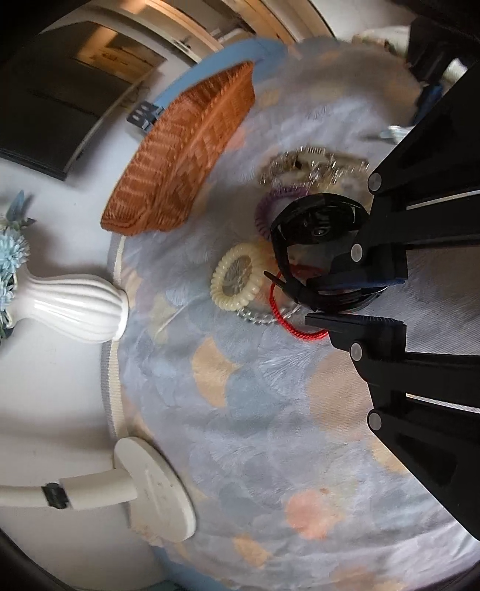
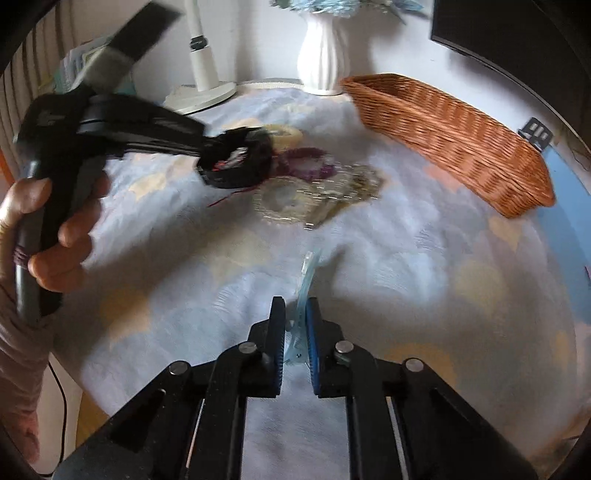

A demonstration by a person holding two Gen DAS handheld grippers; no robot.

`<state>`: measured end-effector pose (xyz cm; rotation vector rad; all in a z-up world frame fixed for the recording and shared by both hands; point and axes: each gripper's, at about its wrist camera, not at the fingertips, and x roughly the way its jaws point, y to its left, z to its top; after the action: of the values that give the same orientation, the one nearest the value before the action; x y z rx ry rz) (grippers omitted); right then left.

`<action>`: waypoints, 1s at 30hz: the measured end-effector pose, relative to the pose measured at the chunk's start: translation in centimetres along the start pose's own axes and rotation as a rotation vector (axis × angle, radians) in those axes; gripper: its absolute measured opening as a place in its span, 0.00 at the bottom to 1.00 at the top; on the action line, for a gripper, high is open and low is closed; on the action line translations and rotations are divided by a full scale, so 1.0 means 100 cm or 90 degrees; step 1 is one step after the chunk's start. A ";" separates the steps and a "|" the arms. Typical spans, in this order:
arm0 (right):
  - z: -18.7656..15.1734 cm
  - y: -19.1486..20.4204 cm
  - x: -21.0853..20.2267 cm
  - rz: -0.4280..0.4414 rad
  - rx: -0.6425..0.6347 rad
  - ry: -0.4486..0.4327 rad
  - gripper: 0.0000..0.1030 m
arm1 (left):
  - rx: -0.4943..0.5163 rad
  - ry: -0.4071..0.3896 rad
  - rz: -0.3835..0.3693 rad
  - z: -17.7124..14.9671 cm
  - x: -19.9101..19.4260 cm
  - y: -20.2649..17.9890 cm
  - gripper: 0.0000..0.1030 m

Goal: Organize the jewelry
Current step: 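Grasp the black watch with the left tool while the right tool grasps the light blue hair clip, then carry the watch and clip over the wicker basket and open both tools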

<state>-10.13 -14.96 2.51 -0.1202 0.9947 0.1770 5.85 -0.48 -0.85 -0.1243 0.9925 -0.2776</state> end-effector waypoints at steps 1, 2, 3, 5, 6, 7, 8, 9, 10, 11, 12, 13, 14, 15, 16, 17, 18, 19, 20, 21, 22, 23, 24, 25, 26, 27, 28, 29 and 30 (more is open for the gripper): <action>0.001 -0.009 -0.003 -0.019 0.009 -0.007 0.13 | -0.008 0.000 -0.013 -0.001 -0.003 0.003 0.11; 0.003 -0.020 -0.005 -0.026 0.024 -0.014 0.13 | -0.010 -0.002 -0.017 -0.002 -0.007 0.004 0.11; 0.006 -0.032 -0.007 -0.014 0.043 -0.016 0.13 | -0.009 -0.005 -0.017 -0.002 -0.009 0.003 0.11; 0.010 -0.053 -0.012 0.029 0.082 -0.023 0.13 | -0.004 -0.013 -0.013 -0.001 -0.017 0.001 0.11; 0.012 -0.060 -0.015 0.041 0.092 -0.028 0.13 | -0.003 -0.015 -0.013 -0.001 -0.021 -0.001 0.11; 0.013 -0.067 -0.019 0.053 0.098 -0.038 0.13 | -0.001 -0.017 -0.017 0.001 -0.026 -0.004 0.11; 0.015 -0.073 -0.024 0.070 0.102 -0.052 0.13 | 0.003 -0.021 -0.017 0.003 -0.029 -0.006 0.11; 0.017 -0.077 -0.029 0.082 0.103 -0.061 0.13 | 0.011 -0.026 -0.016 0.006 -0.035 -0.011 0.11; 0.019 -0.083 -0.035 0.095 0.107 -0.074 0.13 | 0.020 -0.032 -0.014 0.008 -0.041 -0.016 0.11; 0.021 -0.088 -0.040 0.104 0.110 -0.085 0.13 | 0.027 -0.036 -0.014 0.012 -0.045 -0.021 0.11; 0.026 -0.096 -0.046 0.110 0.113 -0.099 0.13 | 0.037 -0.044 -0.012 0.017 -0.051 -0.028 0.11; 0.031 -0.104 -0.051 0.112 0.116 -0.109 0.13 | 0.046 -0.051 -0.010 0.023 -0.057 -0.036 0.11; 0.037 -0.114 -0.056 0.111 0.120 -0.118 0.13 | 0.053 -0.057 -0.008 0.028 -0.061 -0.043 0.11; 0.044 -0.124 -0.060 0.110 0.125 -0.127 0.13 | 0.061 -0.062 -0.007 0.036 -0.064 -0.049 0.11; 0.051 -0.132 -0.063 0.109 0.131 -0.134 0.13 | 0.071 -0.072 0.002 0.046 -0.067 -0.060 0.11; 0.060 -0.145 -0.067 0.107 0.139 -0.144 0.13 | 0.082 -0.082 0.016 0.057 -0.068 -0.071 0.11; 0.069 -0.155 -0.069 0.101 0.145 -0.149 0.13 | 0.094 -0.092 0.027 0.067 -0.068 -0.081 0.11; 0.080 -0.167 -0.070 0.089 0.151 -0.154 0.13 | 0.101 -0.097 0.029 0.074 -0.067 -0.089 0.11; 0.092 -0.180 -0.068 0.070 0.155 -0.159 0.13 | 0.107 -0.100 0.026 0.087 -0.063 -0.100 0.11; 0.099 -0.189 -0.064 0.058 0.159 -0.163 0.13 | 0.111 -0.099 0.017 0.099 -0.057 -0.111 0.11; 0.109 -0.200 -0.058 0.048 0.163 -0.164 0.13 | 0.118 -0.099 0.008 0.110 -0.051 -0.122 0.11; 0.120 -0.211 -0.049 0.045 0.168 -0.158 0.13 | 0.126 -0.100 0.004 0.117 -0.044 -0.131 0.11; 0.127 -0.219 -0.039 0.042 0.176 -0.149 0.13 | 0.132 -0.100 0.004 0.126 -0.033 -0.142 0.11; 0.134 -0.225 -0.027 0.036 0.181 -0.133 0.13 | 0.135 -0.097 0.008 0.132 -0.023 -0.149 0.11; 0.143 -0.231 -0.012 0.030 0.182 -0.107 0.13 | 0.142 -0.091 0.012 0.139 -0.008 -0.160 0.11; 0.147 -0.236 -0.002 0.026 0.183 -0.089 0.13 | 0.147 -0.089 0.015 0.143 0.003 -0.167 0.11; 0.152 -0.242 0.012 0.020 0.188 -0.068 0.13 | 0.150 -0.082 0.014 0.147 0.018 -0.174 0.11; 0.154 -0.247 0.021 0.023 0.196 -0.058 0.13 | 0.152 -0.062 0.011 0.153 0.037 -0.180 0.11; 0.154 -0.253 0.032 0.035 0.204 -0.043 0.13 | 0.150 -0.052 0.011 0.156 0.048 -0.185 0.11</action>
<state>9.31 -36.63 8.66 0.2047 0.9474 0.0704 18.21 -19.90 7.97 0.0874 0.8734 -0.3692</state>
